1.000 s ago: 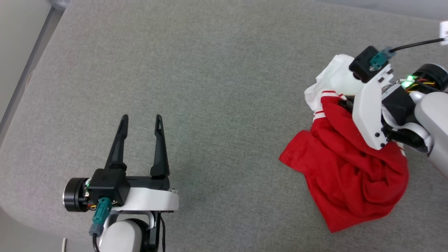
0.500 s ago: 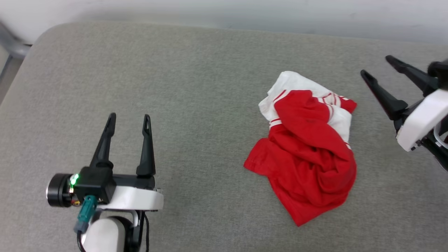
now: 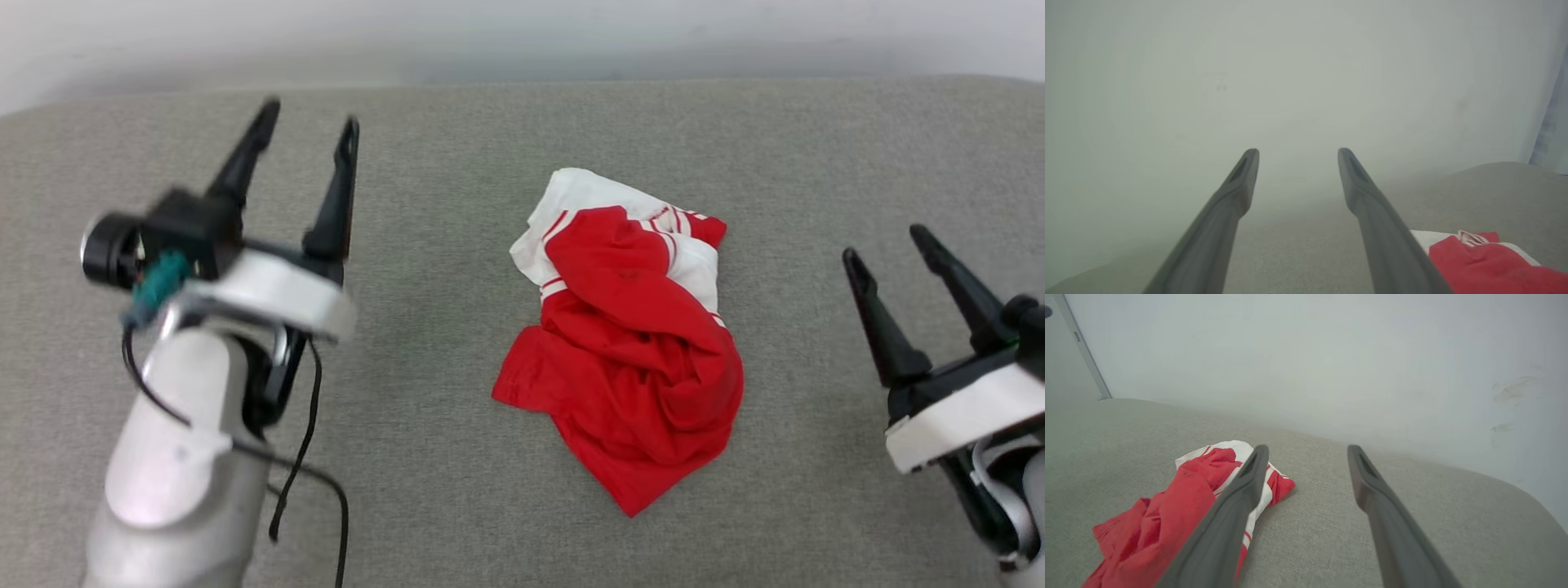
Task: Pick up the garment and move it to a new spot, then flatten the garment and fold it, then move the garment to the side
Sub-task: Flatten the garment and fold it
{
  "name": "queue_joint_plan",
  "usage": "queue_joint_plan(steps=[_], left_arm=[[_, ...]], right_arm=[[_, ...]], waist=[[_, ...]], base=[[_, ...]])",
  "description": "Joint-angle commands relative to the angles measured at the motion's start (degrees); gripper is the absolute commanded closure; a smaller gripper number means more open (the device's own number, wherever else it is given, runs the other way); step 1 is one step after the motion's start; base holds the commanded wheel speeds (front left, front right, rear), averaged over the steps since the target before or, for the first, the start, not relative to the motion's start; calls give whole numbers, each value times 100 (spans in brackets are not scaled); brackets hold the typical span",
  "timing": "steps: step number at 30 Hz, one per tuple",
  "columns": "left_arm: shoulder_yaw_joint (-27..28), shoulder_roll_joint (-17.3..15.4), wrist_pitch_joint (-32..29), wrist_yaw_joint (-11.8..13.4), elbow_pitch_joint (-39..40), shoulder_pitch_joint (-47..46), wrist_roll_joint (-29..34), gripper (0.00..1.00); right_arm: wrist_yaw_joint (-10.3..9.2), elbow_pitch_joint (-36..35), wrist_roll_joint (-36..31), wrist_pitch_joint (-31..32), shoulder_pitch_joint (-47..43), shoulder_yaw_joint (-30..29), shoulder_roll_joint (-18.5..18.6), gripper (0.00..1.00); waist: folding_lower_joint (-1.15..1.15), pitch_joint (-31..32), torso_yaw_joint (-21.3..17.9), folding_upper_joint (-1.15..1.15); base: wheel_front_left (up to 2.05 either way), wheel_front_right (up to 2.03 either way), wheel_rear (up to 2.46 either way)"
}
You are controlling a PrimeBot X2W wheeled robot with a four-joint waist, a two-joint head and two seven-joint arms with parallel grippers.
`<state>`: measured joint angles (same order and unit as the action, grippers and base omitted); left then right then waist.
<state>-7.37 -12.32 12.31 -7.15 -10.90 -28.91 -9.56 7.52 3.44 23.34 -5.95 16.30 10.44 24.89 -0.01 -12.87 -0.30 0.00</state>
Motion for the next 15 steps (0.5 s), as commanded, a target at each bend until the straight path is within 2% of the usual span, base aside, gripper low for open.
queue_joint_plan(steps=[1, 5, 9, 15], left_arm=[[-101, -54, -148, -21, -74, -292, -176, 0], [-878, -441, -1024, -24, -360, -1239, -1058, 0], [-1644, -777, -2092, -25, -667, -2160, -1976, 0], [-2656, -923, -3792, -27, -1184, -3383, -3014, 0]], right_arm=[[-6, -200, -106, 82, -178, -119, -138, 0], [-6, -847, -398, 382, -630, -449, -504, 0], [-6, -1268, -574, 575, -821, -560, -717, 0], [-6, -1566, -701, 637, -751, -550, -859, 0]], waist=[[1, -107, -121, 0], [1, -326, -287, 0], [1, -607, -462, 0], [1, -1015, -714, 0]], base=[[0, 0, 0], [0, 0, 0], [0, 0, 0], [0, 0, 0]])
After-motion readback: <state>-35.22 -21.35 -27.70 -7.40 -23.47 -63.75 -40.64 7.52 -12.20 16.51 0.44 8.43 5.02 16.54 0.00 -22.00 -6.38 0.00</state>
